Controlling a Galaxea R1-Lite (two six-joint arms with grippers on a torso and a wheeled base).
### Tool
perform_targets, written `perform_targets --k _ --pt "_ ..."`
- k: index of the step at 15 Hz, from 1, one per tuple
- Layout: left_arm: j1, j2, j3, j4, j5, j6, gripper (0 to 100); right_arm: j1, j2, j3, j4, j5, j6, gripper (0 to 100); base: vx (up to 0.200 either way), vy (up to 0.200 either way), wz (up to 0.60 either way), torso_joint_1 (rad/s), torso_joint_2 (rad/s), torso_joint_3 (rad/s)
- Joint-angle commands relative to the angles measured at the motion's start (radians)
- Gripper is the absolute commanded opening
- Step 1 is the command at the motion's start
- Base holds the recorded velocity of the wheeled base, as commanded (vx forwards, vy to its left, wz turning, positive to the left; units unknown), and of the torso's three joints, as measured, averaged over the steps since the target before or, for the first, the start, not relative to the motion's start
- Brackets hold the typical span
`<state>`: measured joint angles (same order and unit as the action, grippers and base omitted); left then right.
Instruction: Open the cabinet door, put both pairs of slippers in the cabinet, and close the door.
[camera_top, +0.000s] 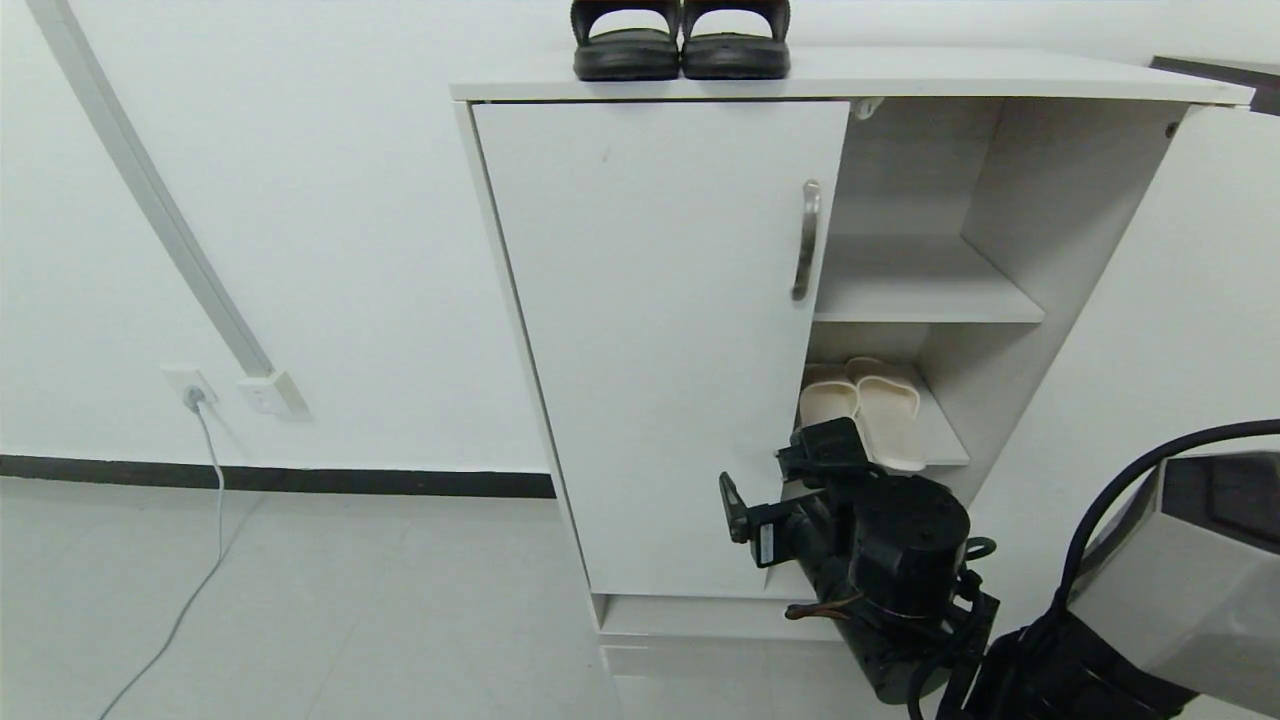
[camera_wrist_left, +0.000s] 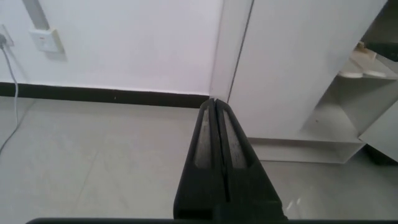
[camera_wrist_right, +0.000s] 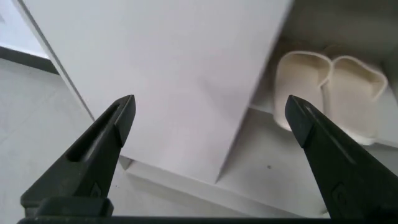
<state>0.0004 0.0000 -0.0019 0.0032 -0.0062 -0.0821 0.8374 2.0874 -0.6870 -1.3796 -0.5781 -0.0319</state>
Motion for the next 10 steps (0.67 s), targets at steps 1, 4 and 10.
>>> perform_targets --k 1,4,10 --pt "0.001 0.000 0.000 0.000 0.000 -0.001 0 0.000 0.005 0.000 -0.001 0.000 0.000 100 0.000 0.000 0.00 0.000 0.00 0.000" --pt "0.001 0.000 -0.001 0.000 0.002 -0.002 0 0.000 0.006 0.001 -0.013 0.000 0.000 100 0.000 0.000 0.00 0.000 0.00 0.000" --pt "0.001 0.000 0.000 0.000 0.002 -0.002 0 -0.014 0.006 0.023 -0.081 0.007 -0.056 100 0.000 0.000 0.00 0.000 0.00 0.000"
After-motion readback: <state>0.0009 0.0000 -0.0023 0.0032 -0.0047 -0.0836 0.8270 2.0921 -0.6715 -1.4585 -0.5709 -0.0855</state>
